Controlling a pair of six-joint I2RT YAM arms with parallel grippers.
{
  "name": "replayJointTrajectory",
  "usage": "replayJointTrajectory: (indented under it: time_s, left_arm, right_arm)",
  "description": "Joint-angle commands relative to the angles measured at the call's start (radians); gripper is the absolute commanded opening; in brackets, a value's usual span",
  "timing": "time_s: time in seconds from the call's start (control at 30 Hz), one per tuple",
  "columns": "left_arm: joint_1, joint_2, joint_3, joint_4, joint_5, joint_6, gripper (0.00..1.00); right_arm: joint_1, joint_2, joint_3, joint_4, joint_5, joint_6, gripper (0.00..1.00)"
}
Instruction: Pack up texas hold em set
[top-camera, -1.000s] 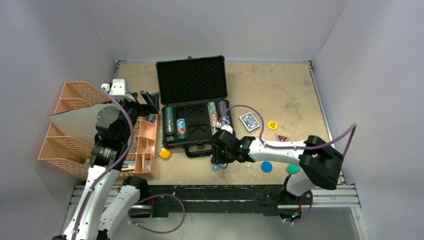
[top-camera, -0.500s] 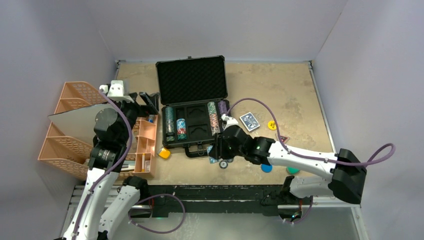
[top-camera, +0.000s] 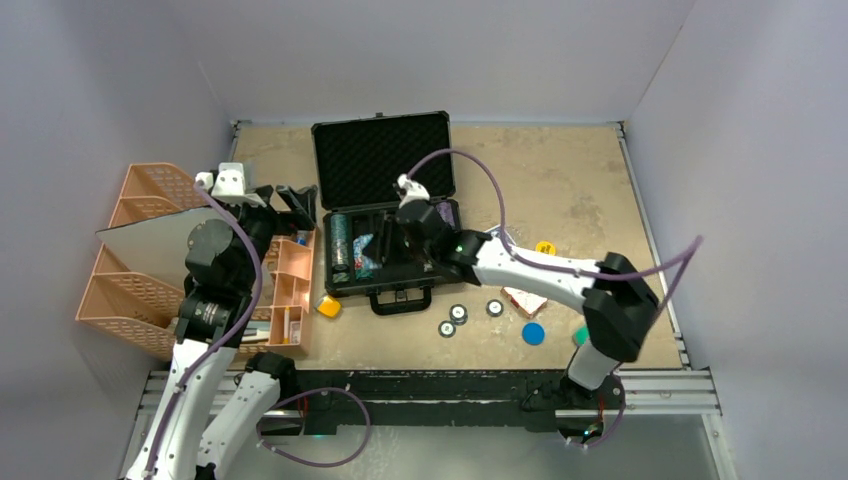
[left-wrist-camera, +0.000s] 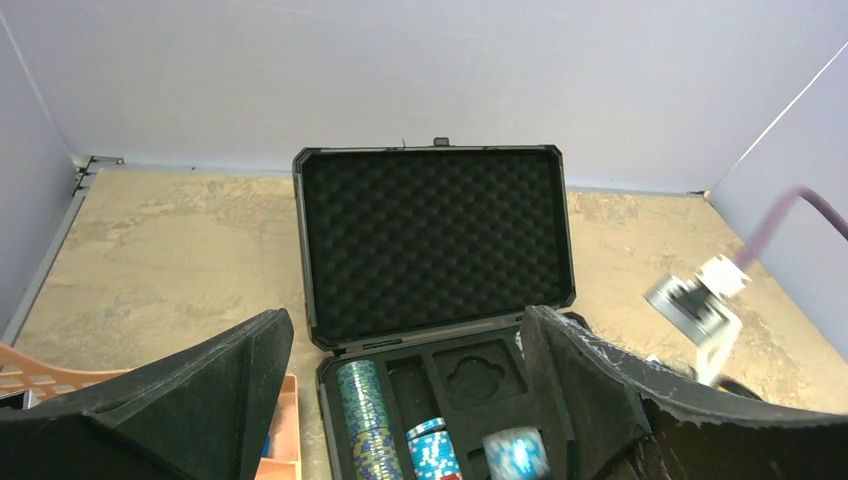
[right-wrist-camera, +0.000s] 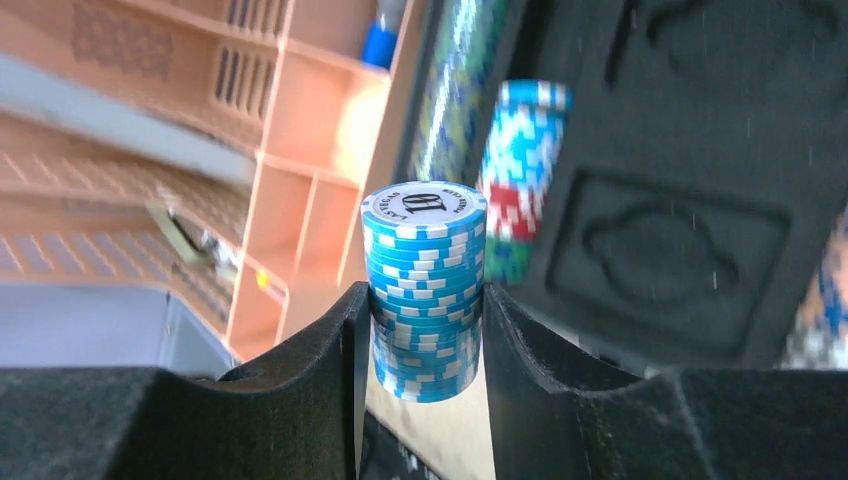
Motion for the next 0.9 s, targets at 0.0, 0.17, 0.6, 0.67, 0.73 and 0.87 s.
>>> replayJointTrajectory:
  time_s: [0.0, 0.17, 0.6, 0.67, 0.73, 0.87]
  left_arm:
    - [0.01, -0.015, 0.001, 0.031, -0.014, -0.012, 0.89]
    - [0.01, -0.018, 0.001, 0.029, -0.019, -0.012, 0.88]
    - [0.01, -0.012, -0.001, 0.029, -0.018, -0.013, 0.88]
    - [0.01, -0.012, 0.0, 0.028, -0.02, -0.013, 0.88]
    - [0.01, -0.01, 0.0, 0.027, -0.022, -0.012, 0.88]
    - [0.009, -0.009, 0.001, 0.027, -0.024, -0.012, 0.88]
  right_arm:
    - [-0.057, 0.14, 0.215, 0.117, 0.013, -0.056, 0.26]
    - [-0.091, 0.285, 0.352, 0.116, 0.033, -0.071, 0.26]
    - [-0.113, 0.464, 0.472, 0.128, 0.063, -0.106, 0.26]
    - [-0.113, 0.46, 0.466, 0.136, 0.056, -0.1, 0.26]
    - [-0.114, 0.443, 0.454, 0.149, 0.05, -0.093, 0.26]
    - [-0.115, 0.398, 0.427, 0.177, 0.051, -0.083, 0.26]
